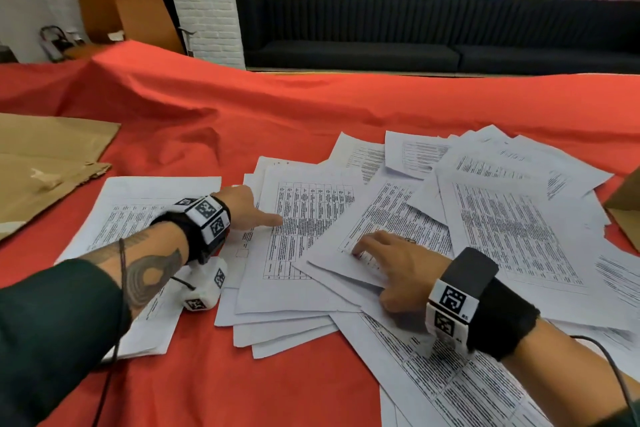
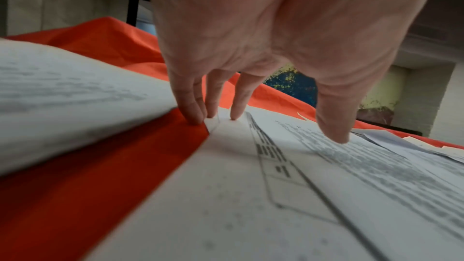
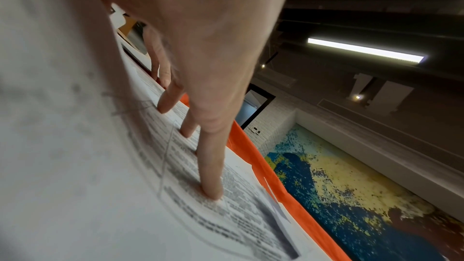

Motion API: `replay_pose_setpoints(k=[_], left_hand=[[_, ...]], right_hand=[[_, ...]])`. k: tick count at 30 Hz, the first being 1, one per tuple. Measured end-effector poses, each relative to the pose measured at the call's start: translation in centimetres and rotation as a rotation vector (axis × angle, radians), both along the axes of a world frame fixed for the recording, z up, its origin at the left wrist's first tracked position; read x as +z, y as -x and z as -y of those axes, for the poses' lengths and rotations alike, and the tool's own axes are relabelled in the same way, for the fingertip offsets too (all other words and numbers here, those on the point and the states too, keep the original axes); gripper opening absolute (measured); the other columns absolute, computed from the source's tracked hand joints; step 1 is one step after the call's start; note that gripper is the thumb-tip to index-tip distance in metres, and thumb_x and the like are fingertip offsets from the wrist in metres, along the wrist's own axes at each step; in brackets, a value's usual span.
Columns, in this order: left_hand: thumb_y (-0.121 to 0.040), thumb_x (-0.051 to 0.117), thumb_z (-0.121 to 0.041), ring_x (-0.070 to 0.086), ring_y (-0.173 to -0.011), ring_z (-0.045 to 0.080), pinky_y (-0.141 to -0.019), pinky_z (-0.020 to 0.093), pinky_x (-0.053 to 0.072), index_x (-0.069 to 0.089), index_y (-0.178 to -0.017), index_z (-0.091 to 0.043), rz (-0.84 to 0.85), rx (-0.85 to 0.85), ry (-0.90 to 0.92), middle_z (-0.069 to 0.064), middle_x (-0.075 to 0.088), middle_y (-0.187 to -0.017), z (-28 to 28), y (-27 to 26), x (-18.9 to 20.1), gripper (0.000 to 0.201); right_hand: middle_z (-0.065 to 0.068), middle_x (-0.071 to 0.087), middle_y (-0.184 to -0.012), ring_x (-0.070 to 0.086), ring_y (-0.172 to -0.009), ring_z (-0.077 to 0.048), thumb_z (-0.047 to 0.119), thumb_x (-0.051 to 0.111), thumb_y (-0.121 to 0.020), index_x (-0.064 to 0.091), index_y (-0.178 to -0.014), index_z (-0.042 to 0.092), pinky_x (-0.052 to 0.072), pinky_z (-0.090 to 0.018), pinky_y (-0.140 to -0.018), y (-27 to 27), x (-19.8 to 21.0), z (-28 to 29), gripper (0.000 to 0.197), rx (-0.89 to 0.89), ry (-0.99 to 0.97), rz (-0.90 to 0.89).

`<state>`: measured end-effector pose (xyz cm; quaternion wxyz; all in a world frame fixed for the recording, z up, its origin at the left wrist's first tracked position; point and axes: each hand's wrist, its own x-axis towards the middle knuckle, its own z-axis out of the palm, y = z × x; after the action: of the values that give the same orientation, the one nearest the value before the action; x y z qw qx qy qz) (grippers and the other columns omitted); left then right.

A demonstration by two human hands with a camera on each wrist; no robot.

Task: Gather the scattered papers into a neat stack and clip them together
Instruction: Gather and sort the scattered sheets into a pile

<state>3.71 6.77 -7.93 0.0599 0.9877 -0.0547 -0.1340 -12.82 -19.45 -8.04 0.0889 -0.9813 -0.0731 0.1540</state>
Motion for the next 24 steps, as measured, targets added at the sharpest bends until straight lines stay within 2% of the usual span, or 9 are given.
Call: replay_pose_setpoints(k=[2, 4, 7, 10, 12, 16, 19, 22, 24], left_hand=[[-0.065, 0.067, -0.088, 0.063, -0.101, 0.026, -0.086, 0.034, 0.054, 0.06, -0.105, -0.01, -0.022, 0.035, -0.001, 0.008, 0.065, -0.111, 0.9, 0.1, -0.3, 0.087], [-0.059, 0.076, -0.084, 0.06, -0.111, 0.03, -0.094, 0.04, 0.054, 0.057, -0.105, -0.01, -0.032, 0.085, 0.011, 0.013, 0.062, -0.123, 2.0, 0.1, -0.4, 0.089], [-0.061, 0.085, -0.071, 0.059, -0.118, 0.033, -0.099, 0.044, 0.054, 0.057, -0.118, -0.005, -0.02, 0.152, 0.043, 0.015, 0.062, -0.126, 3.4, 0.4, 0.1, 0.092], [-0.067, 0.09, -0.055, 0.067, -0.107, 0.031, -0.089, 0.036, 0.058, 0.061, -0.116, 0.0, -0.004, 0.208, 0.126, 0.013, 0.067, -0.115, 4.2, 0.1, 0.8, 0.079], [-0.067, 0.093, -0.046, 0.067, -0.106, 0.032, -0.086, 0.036, 0.058, 0.06, -0.111, 0.001, 0.012, 0.239, 0.187, 0.013, 0.067, -0.112, 4.5, -0.1, 0.7, 0.072], [-0.074, 0.09, -0.031, 0.068, -0.093, 0.029, -0.071, 0.032, 0.052, 0.065, -0.104, -0.004, 0.065, 0.228, 0.392, 0.009, 0.071, -0.102, 5.0, -0.1, 0.5, 0.048], [-0.075, 0.089, -0.026, 0.072, -0.09, 0.029, -0.078, 0.035, 0.058, 0.072, -0.105, -0.006, 0.071, 0.202, 0.491, 0.011, 0.076, -0.102, 4.9, 0.0, 0.7, 0.039], [-0.081, 0.086, -0.024, 0.069, -0.085, 0.025, -0.069, 0.029, 0.052, 0.071, -0.108, -0.009, 0.017, 0.152, 0.551, 0.009, 0.074, -0.101, 4.9, 0.5, 0.8, 0.033], [-0.081, 0.086, -0.024, 0.07, -0.088, 0.025, -0.07, 0.029, 0.051, 0.069, -0.111, -0.011, -0.035, 0.112, 0.547, 0.007, 0.074, -0.103, 4.9, 1.1, 1.1, 0.036]], right_hand=[[0.013, 0.039, -0.144, 0.052, -0.123, -0.019, 0.02, 0.068, -0.07, 0.04, -0.136, 0.037, 0.055, -0.042, -0.093, 0.0, 0.1, 0.1, 0.073, 0.002, -0.001, -0.01], [0.014, 0.039, -0.143, 0.053, -0.121, -0.019, 0.02, 0.068, -0.071, 0.039, -0.136, 0.038, 0.056, -0.042, -0.091, 0.1, 0.0, 0.1, 0.073, 0.005, 0.005, -0.006], [0.016, 0.038, -0.141, 0.055, -0.12, -0.02, 0.02, 0.068, -0.072, 0.038, -0.137, 0.038, 0.056, -0.042, -0.089, 0.2, -0.1, 0.1, 0.073, -0.006, 0.007, 0.001], [0.014, 0.038, -0.141, 0.052, -0.122, -0.02, 0.019, 0.068, -0.074, 0.037, -0.137, 0.036, 0.05, -0.042, -0.098, 0.5, -0.4, -0.1, 0.072, -0.008, 0.012, 0.021], [0.013, 0.037, -0.142, 0.051, -0.124, -0.022, 0.019, 0.068, -0.075, 0.036, -0.136, 0.035, 0.045, -0.043, -0.103, 0.5, -0.5, -0.2, 0.071, -0.011, 0.028, 0.029], [0.014, 0.037, -0.142, 0.048, -0.127, -0.022, 0.022, 0.07, -0.074, 0.035, -0.135, 0.036, 0.044, -0.045, -0.104, 0.3, -0.5, -0.2, 0.071, -0.006, 0.014, 0.036], [0.014, 0.037, -0.142, 0.048, -0.127, -0.021, 0.021, 0.068, -0.075, 0.035, -0.136, 0.036, 0.043, -0.044, -0.105, 0.6, -0.5, -0.2, 0.071, -0.018, 0.012, 0.042], [0.014, 0.037, -0.143, 0.048, -0.126, -0.021, 0.02, 0.068, -0.077, 0.035, -0.139, 0.036, 0.042, -0.043, -0.103, 1.0, -0.3, -0.1, 0.072, -0.018, 0.015, 0.048], [0.014, 0.037, -0.143, 0.047, -0.127, -0.02, 0.02, 0.068, -0.077, 0.036, -0.14, 0.035, 0.042, -0.044, -0.105, 1.0, -0.2, 0.1, 0.072, -0.014, 0.011, 0.034]])
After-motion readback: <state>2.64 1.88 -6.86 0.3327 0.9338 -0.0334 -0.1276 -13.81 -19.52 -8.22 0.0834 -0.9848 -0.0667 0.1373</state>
